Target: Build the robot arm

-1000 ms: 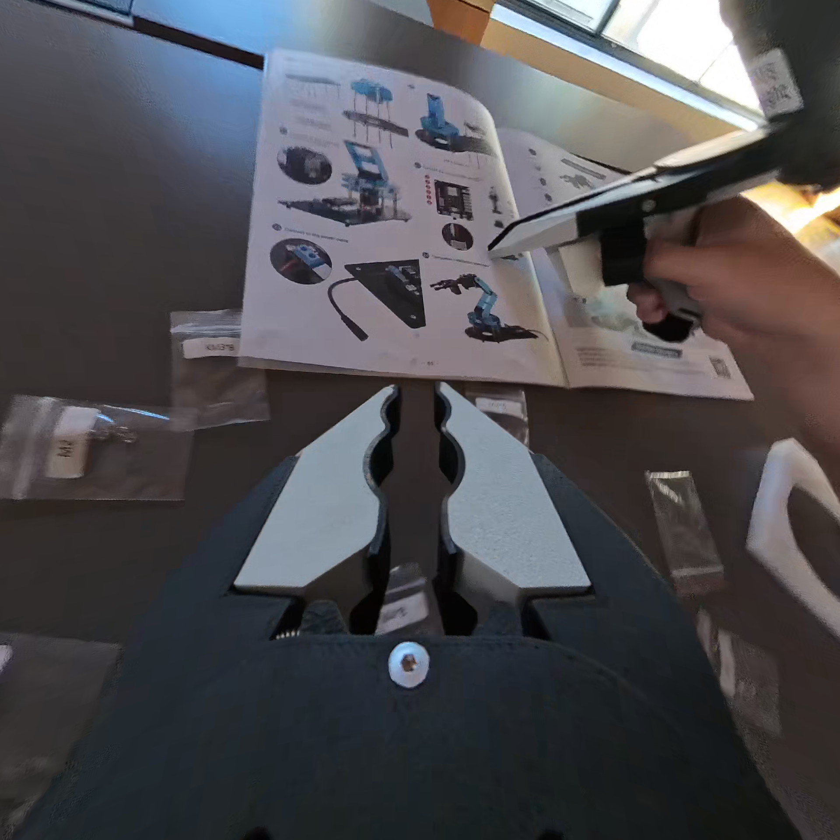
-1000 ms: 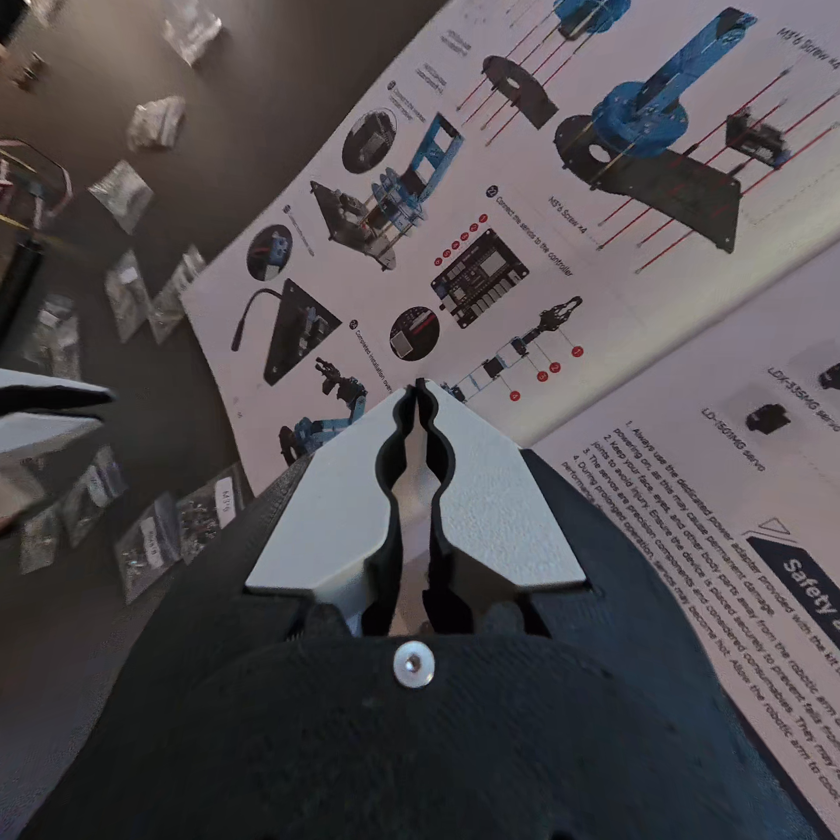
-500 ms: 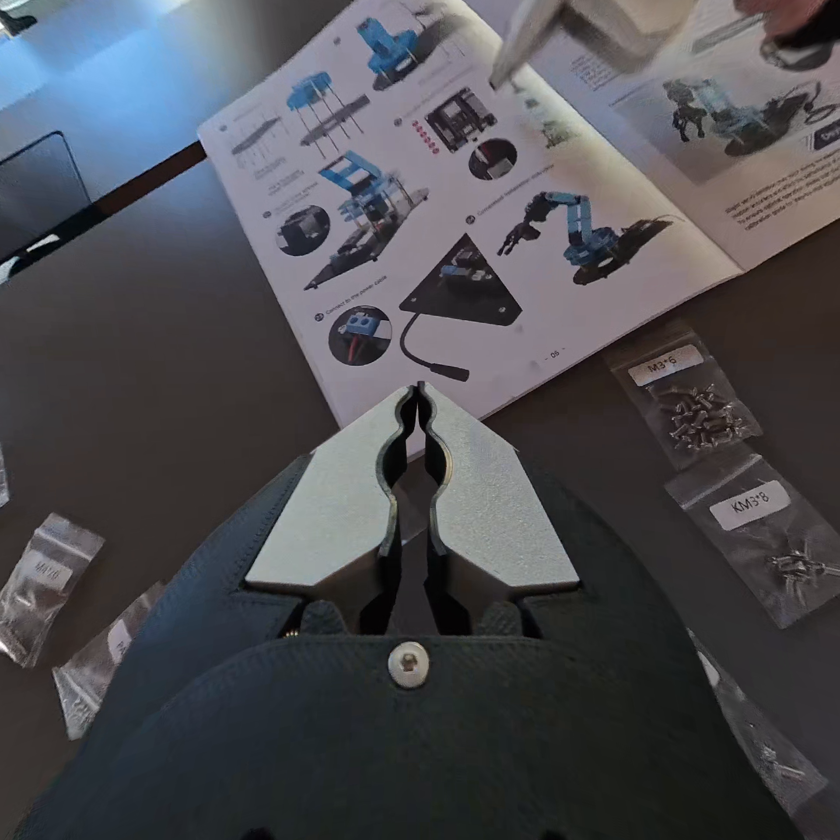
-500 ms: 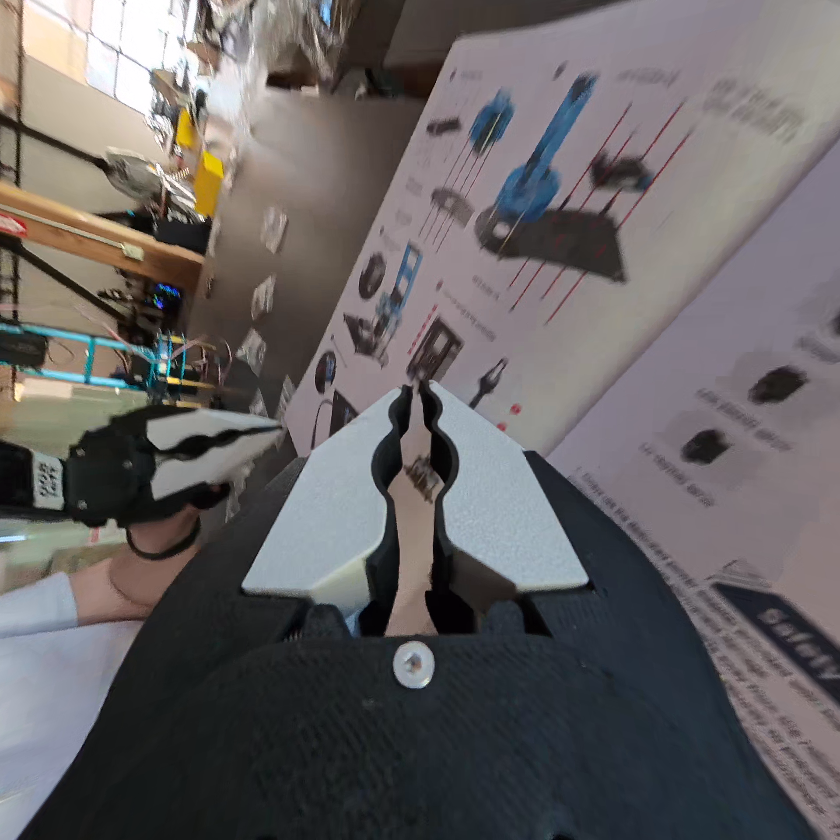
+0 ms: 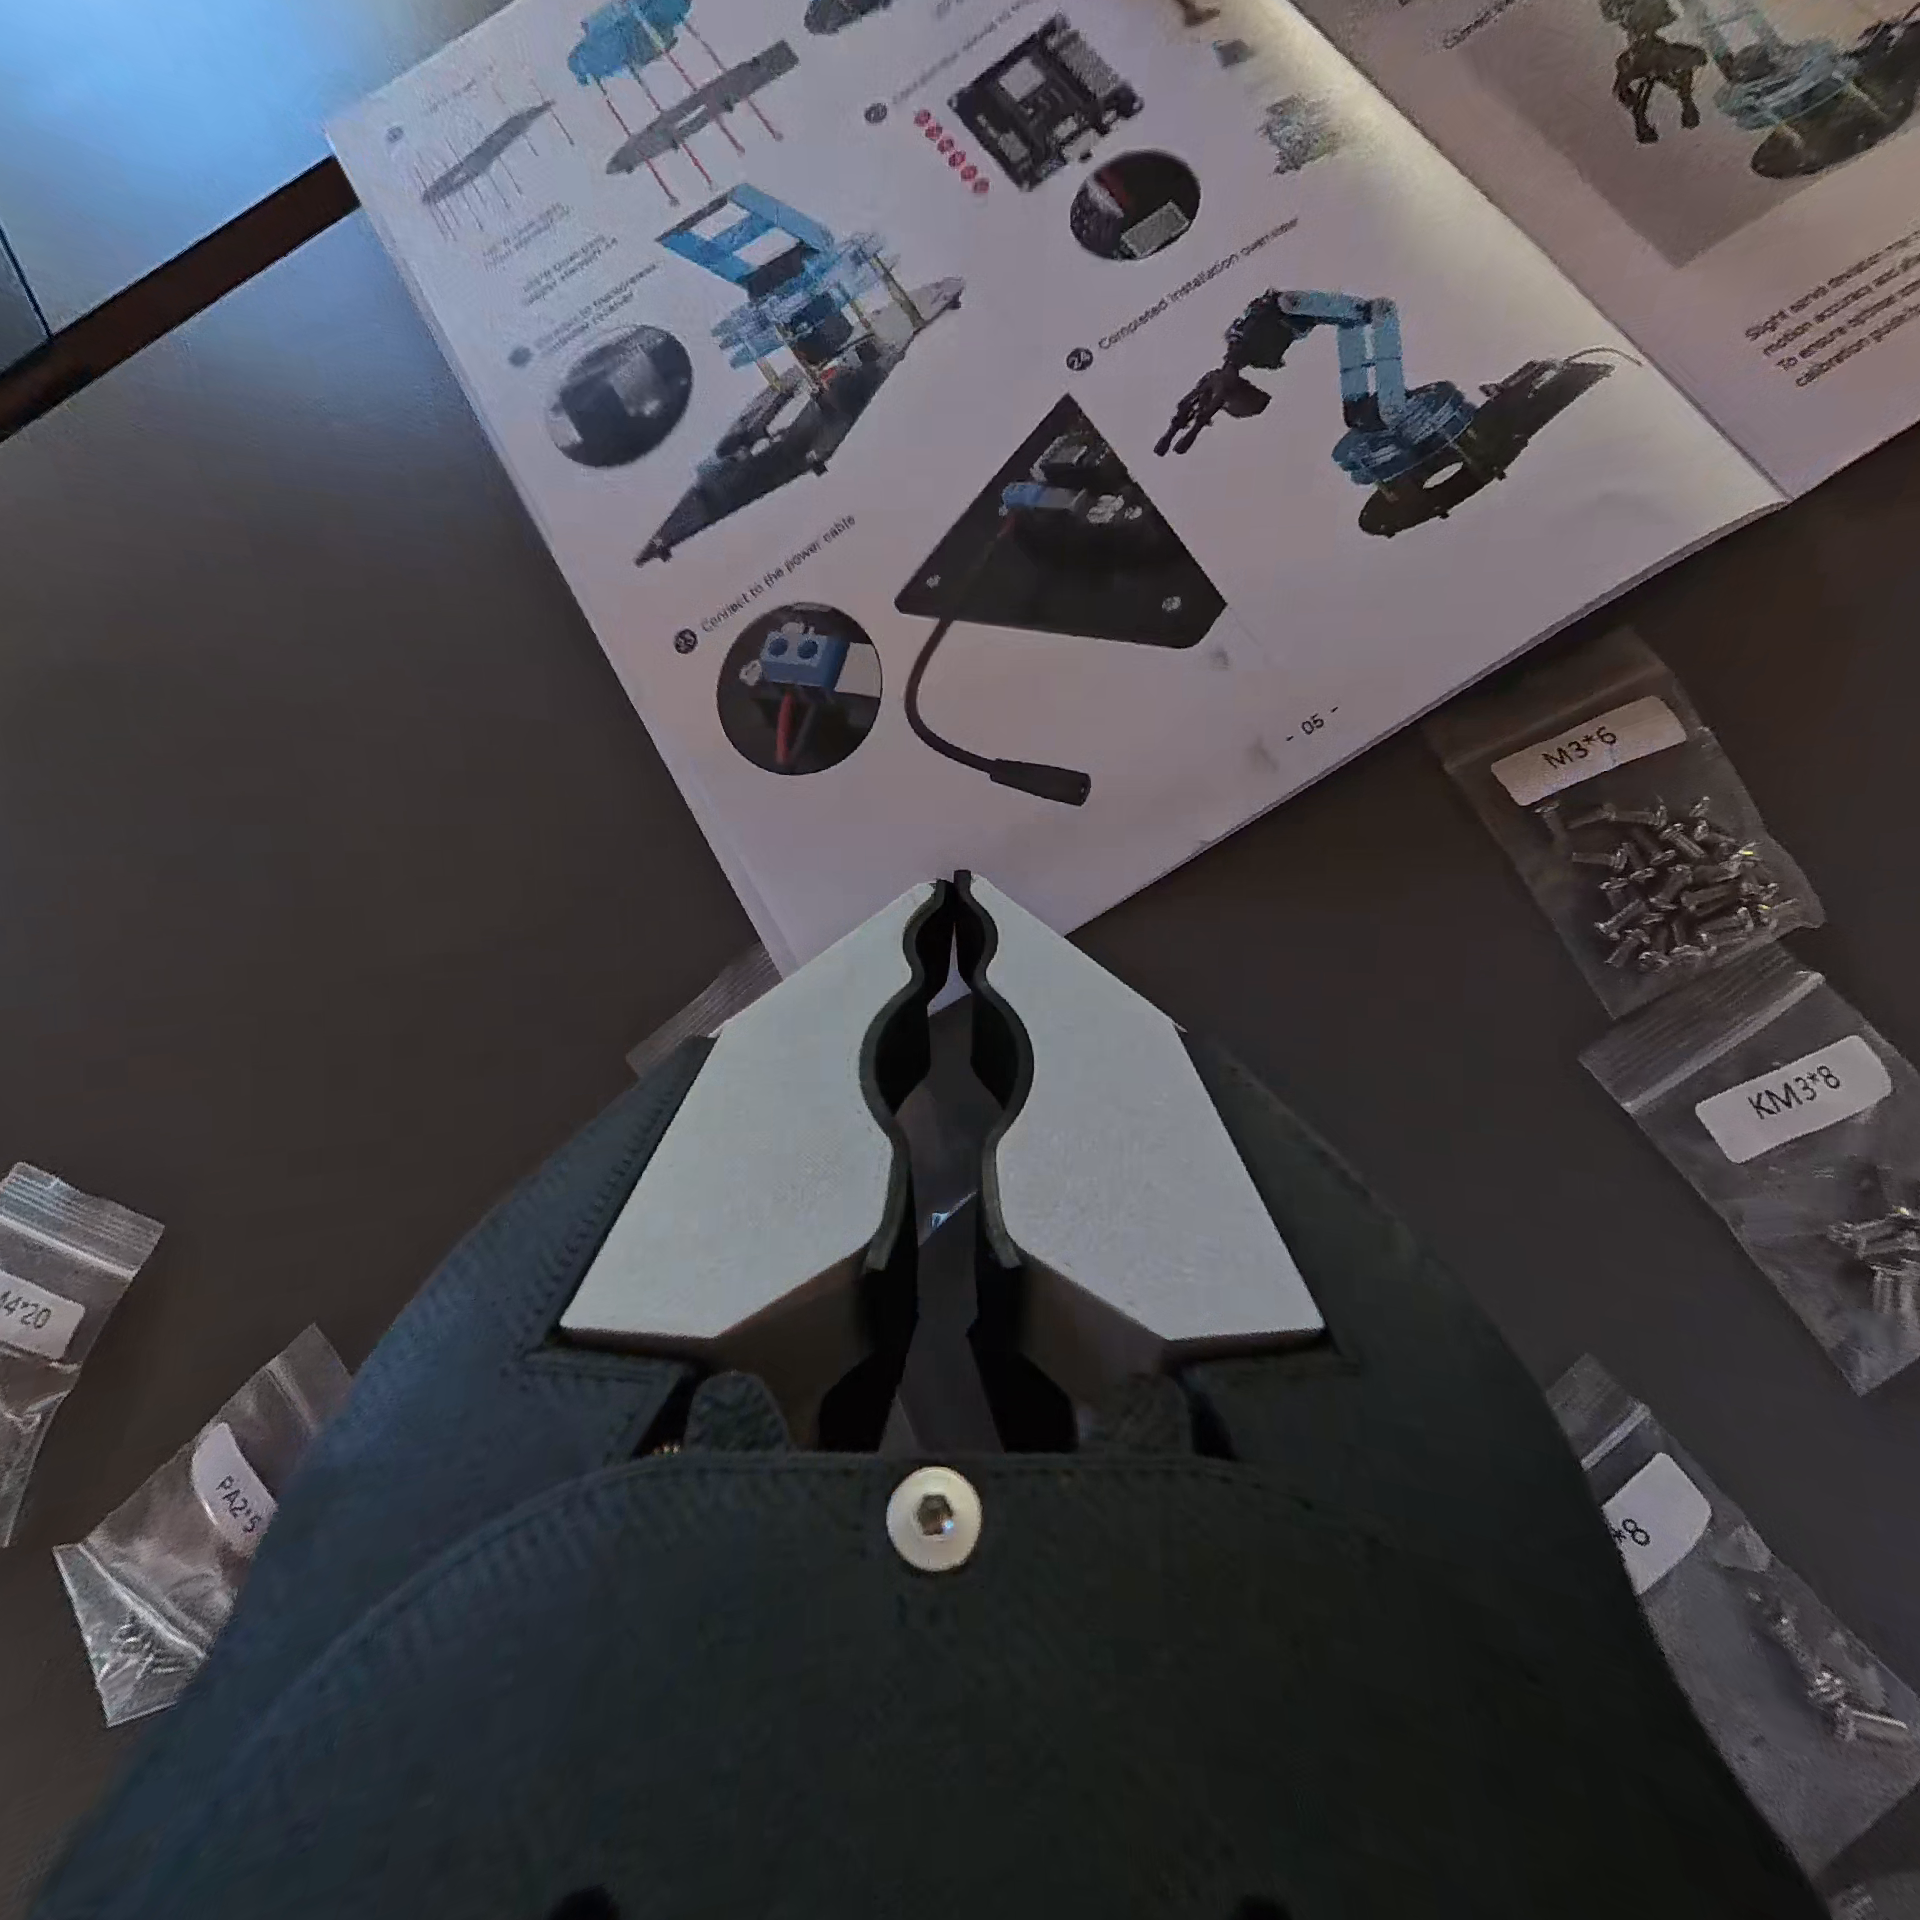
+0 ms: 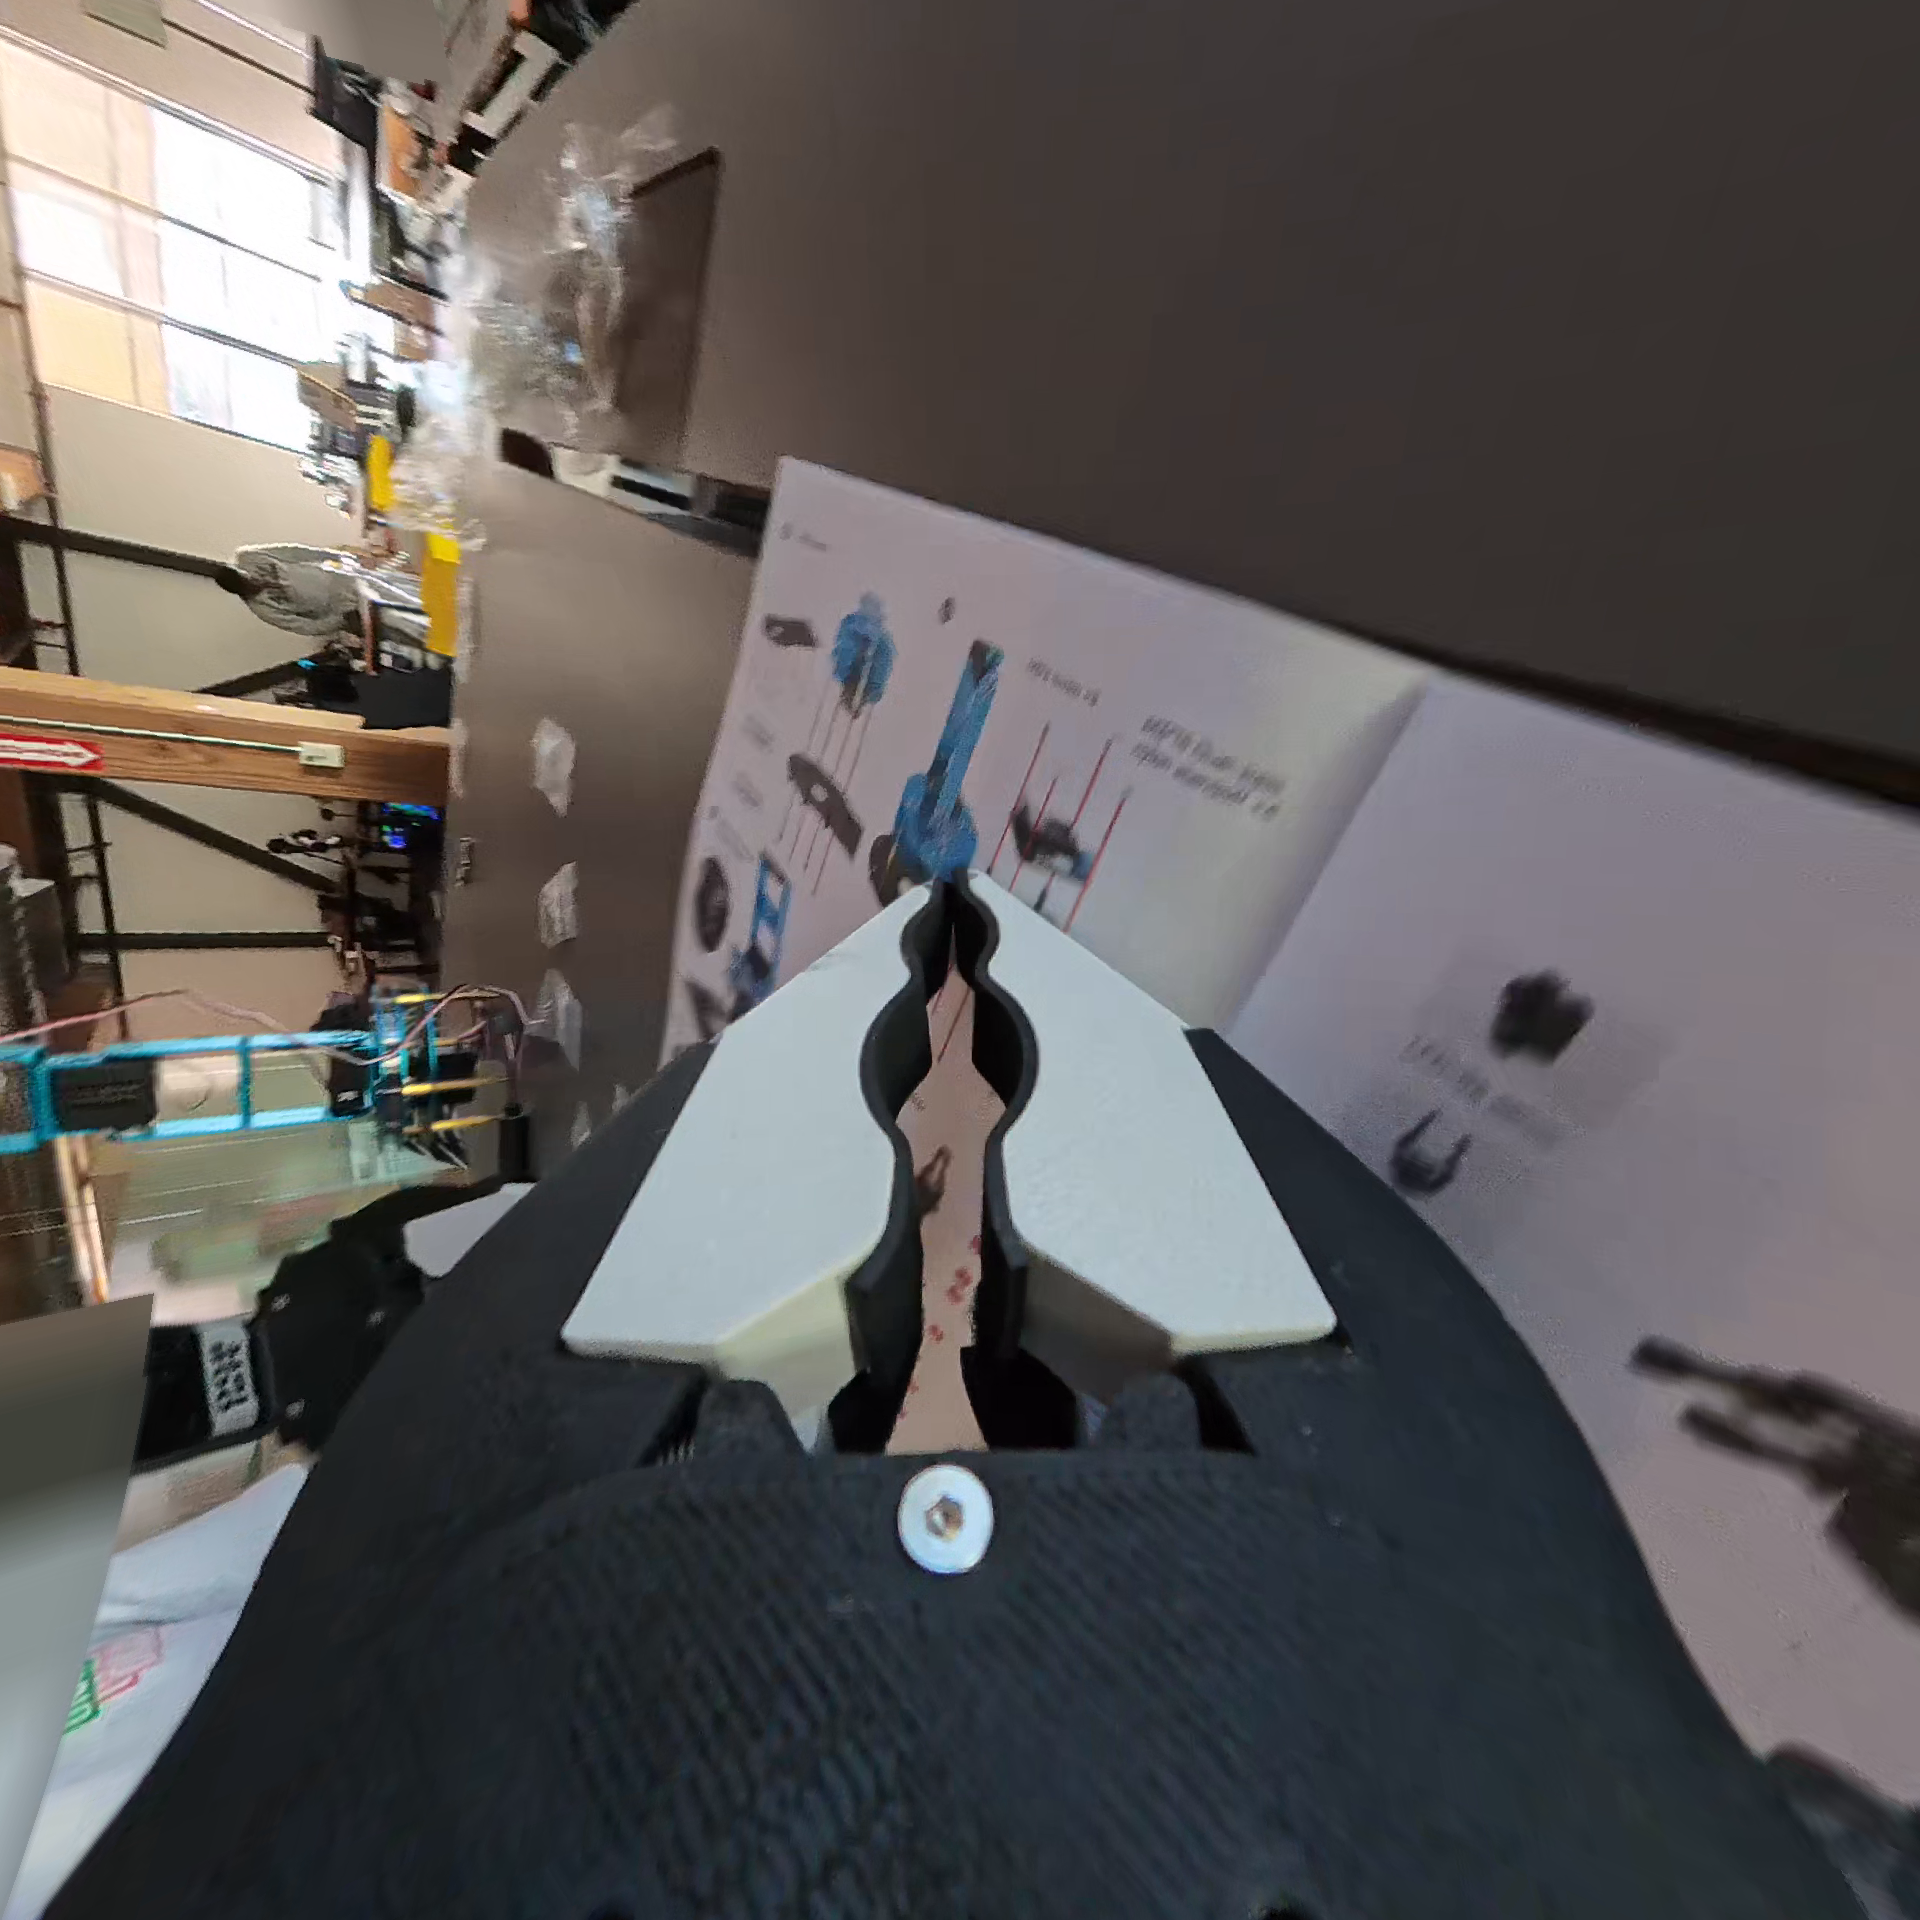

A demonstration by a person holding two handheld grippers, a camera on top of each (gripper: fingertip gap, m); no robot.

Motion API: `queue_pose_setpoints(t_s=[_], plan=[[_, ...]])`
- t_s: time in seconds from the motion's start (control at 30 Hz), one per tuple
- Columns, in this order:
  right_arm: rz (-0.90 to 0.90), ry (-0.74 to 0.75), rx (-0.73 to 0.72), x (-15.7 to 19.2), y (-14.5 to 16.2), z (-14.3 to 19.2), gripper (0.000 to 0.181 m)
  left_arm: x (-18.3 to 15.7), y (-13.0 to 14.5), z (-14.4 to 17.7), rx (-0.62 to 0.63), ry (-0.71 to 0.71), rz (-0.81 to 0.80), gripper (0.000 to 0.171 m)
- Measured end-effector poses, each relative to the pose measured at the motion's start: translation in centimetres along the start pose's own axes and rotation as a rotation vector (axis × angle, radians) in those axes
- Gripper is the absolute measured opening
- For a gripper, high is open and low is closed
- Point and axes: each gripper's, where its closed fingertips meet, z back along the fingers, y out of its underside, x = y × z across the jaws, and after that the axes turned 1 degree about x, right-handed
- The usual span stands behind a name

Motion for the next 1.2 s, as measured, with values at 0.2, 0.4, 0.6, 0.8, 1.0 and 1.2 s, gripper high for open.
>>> queue_pose_setpoints(t_s=[0.2, 0.4, 0.6, 0.8, 1.0, 1.2], plan=[[0.064, -0.002, 0.095, 2.9, 8.1, 1.9, 0.000, 0.0, 0.1, 0.1, -0.005, -0.004, 0.003, 0.000], [0.071, 0.024, 0.136, 2.6, 12.2, 1.3, 0.000, -0.1, 0.1, 0.1, -0.011, 0.003, 0.010, 0.000], [0.299, 0.157, 0.050, 4.7, 15.1, 3.8, 0.000, -0.1, 0.1, 0.2, -0.019, 0.021, 0.023, 0.000], [0.798, 0.298, -0.224, 7.4, 15.8, 5.8, 0.048, -0.1, 0.3, 0.4, -0.033, 0.018, 0.028, 0.000], [0.969, 0.457, -0.088, 5.5, 18.4, 2.8, 0.056, 0.9, 0.9, 0.9, -0.004, 0.000, 0.043, 0.000], [0.931, 0.447, -0.043, 4.8, 18.4, 2.5, 0.055, 1.0, 1.1, 0.9, 0.004, -0.003, 0.041, 0.000]])
